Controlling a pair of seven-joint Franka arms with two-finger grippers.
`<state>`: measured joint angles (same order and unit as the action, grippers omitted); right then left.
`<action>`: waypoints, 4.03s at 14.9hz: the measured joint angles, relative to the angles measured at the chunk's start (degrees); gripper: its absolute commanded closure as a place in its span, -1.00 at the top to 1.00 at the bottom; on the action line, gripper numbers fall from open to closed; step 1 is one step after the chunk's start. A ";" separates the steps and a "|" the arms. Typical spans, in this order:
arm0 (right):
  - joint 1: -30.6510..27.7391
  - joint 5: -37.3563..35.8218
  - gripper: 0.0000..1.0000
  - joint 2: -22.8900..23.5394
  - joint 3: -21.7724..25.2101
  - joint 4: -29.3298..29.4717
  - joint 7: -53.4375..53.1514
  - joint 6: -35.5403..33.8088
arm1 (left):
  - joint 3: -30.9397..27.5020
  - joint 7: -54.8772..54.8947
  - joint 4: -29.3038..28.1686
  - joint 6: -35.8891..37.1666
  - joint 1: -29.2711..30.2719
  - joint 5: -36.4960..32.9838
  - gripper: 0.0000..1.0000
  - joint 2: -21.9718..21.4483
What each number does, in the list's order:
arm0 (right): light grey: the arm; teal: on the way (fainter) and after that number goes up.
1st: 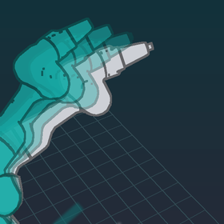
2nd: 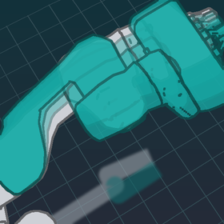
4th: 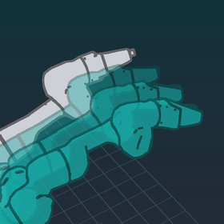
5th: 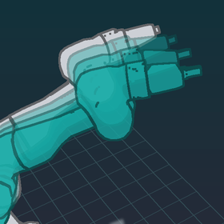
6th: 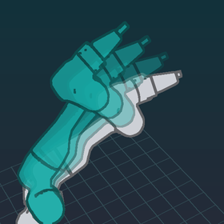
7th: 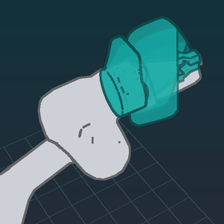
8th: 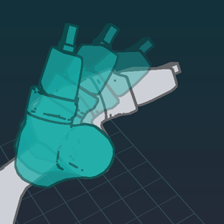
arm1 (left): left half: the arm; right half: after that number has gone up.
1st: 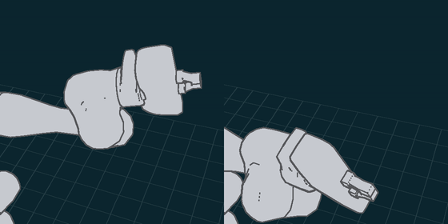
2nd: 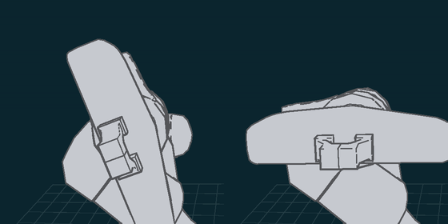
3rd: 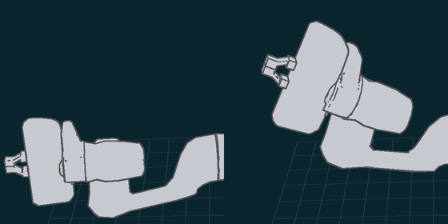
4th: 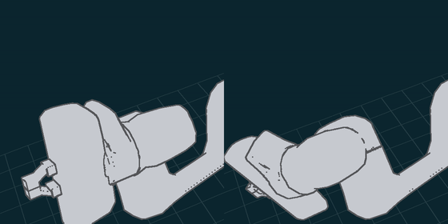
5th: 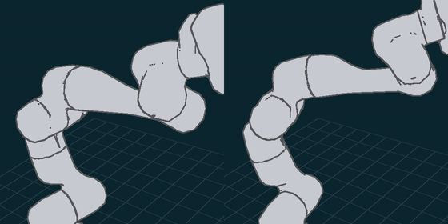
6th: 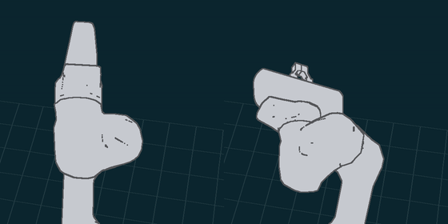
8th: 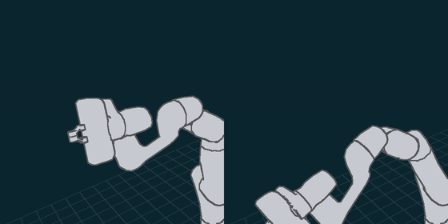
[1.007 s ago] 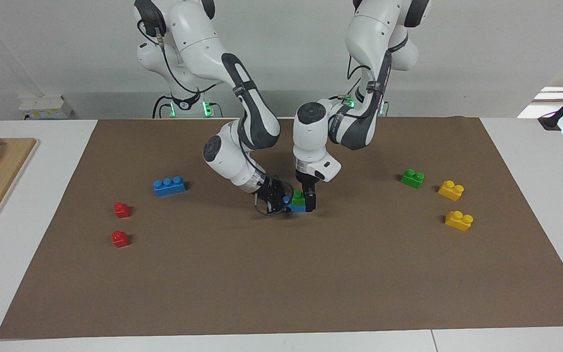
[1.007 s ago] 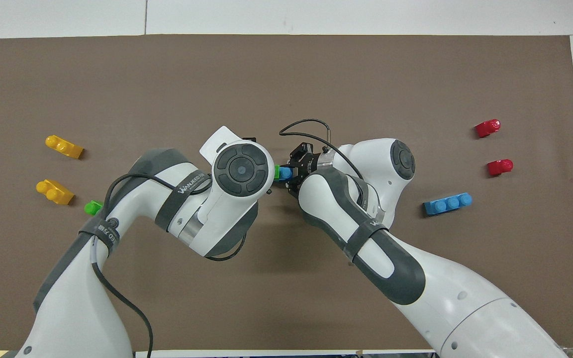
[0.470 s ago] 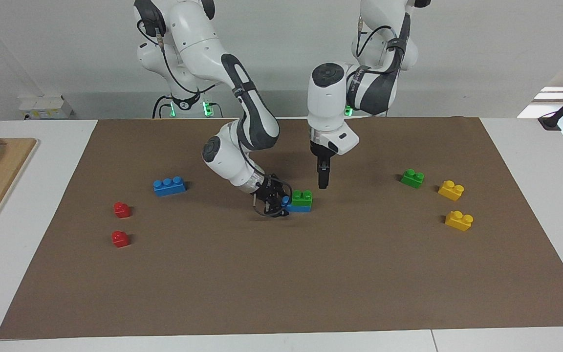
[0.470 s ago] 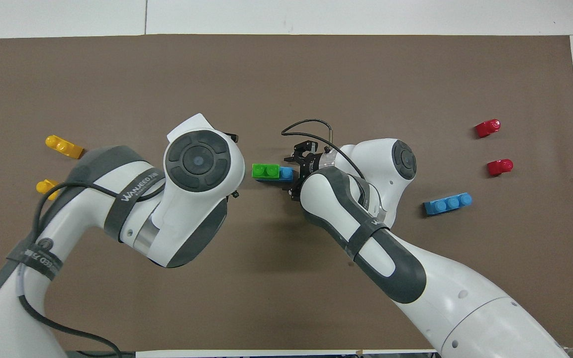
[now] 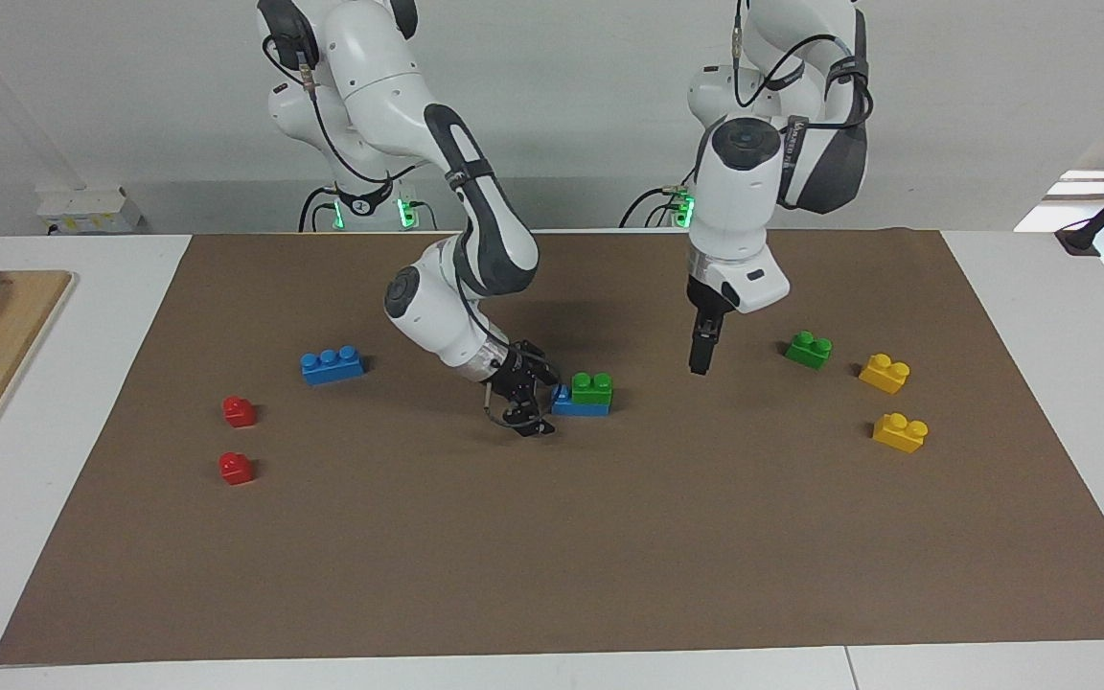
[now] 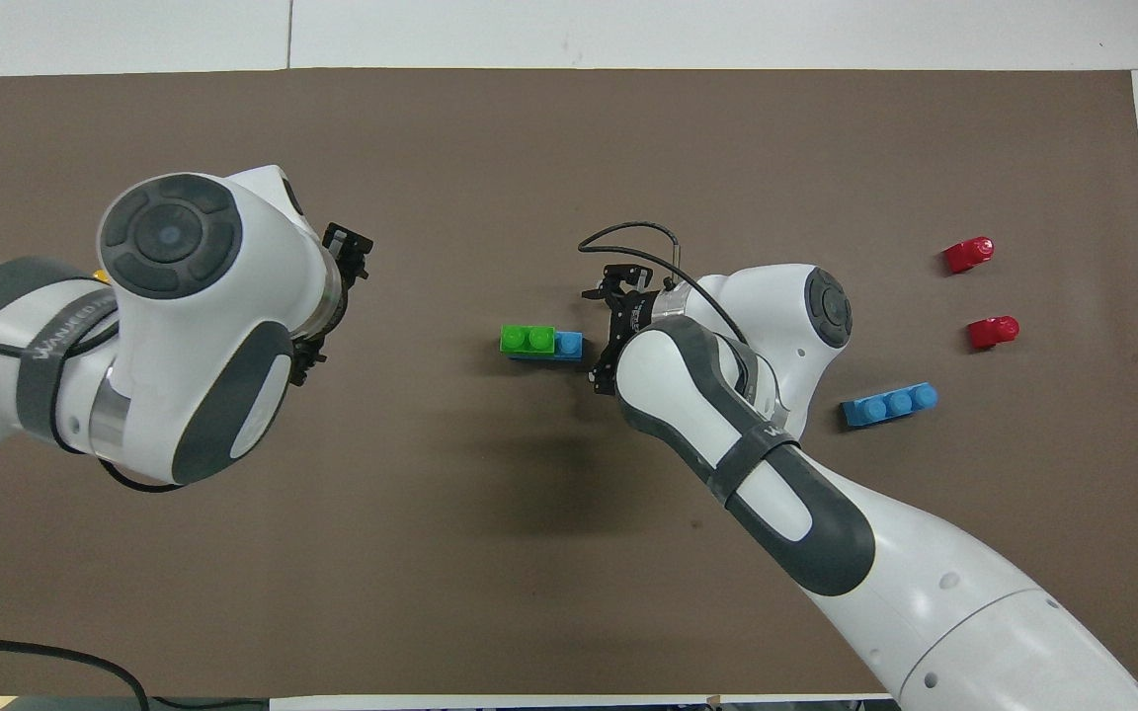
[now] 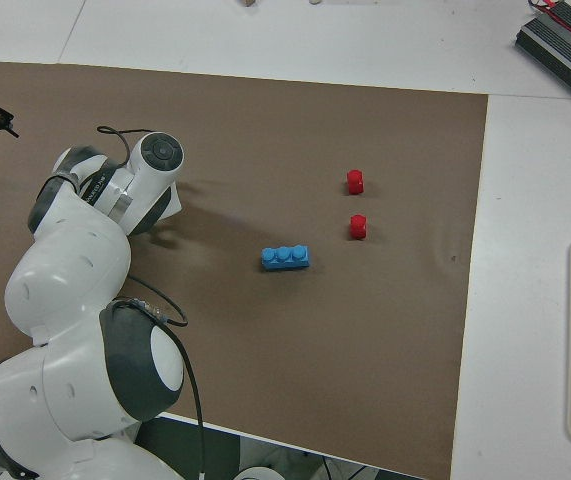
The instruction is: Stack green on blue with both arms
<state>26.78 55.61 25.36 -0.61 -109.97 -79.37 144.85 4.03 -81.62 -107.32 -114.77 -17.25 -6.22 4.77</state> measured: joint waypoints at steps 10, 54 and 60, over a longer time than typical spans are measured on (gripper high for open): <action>-14.83 -6.77 1.00 -8.70 0.65 0.10 0.84 -18.56 | -1.83 49.95 0.34 7.81 14.16 3.44 1.00 -5.92; -26.63 -56.41 1.00 -31.39 0.73 13.91 78.55 -56.95 | -2.30 80.35 7.19 18.77 17.01 7.37 1.00 -8.64; -26.43 -56.41 1.00 -31.39 0.22 13.90 76.43 -56.97 | -2.30 80.35 7.21 18.77 17.01 7.37 1.00 -8.67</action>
<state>0.35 -0.79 -6.03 -0.40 -96.07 -2.94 87.88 1.73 -1.27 -100.10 -96.00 -0.24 1.15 -3.90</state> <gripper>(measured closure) 0.000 0.000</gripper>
